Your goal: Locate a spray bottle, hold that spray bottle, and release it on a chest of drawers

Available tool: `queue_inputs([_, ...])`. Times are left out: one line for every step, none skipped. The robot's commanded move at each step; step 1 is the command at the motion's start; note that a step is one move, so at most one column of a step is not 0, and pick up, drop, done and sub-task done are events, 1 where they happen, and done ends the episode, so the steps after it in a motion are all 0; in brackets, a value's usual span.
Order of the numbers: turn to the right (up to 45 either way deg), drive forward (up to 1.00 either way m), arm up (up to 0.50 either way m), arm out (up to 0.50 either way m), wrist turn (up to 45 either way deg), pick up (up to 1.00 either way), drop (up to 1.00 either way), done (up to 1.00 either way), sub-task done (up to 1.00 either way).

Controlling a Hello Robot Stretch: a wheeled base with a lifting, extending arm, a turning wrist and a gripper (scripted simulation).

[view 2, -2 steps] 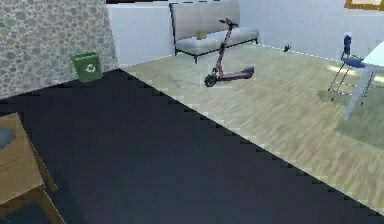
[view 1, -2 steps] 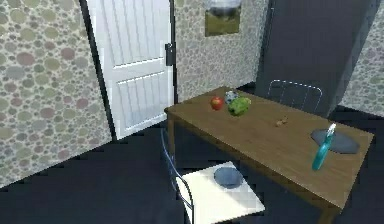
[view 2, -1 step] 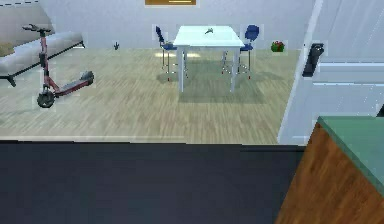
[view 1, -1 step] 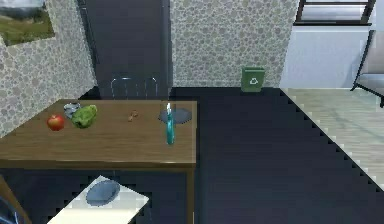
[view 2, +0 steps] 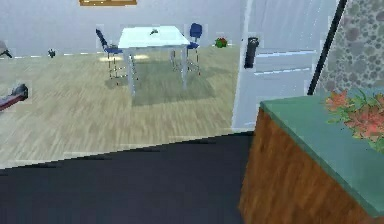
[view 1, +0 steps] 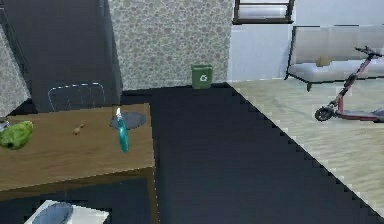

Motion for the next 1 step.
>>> queue_inputs([0.0,0.90,0.00,0.00,0.0,0.00,0.00,0.00,0.00])
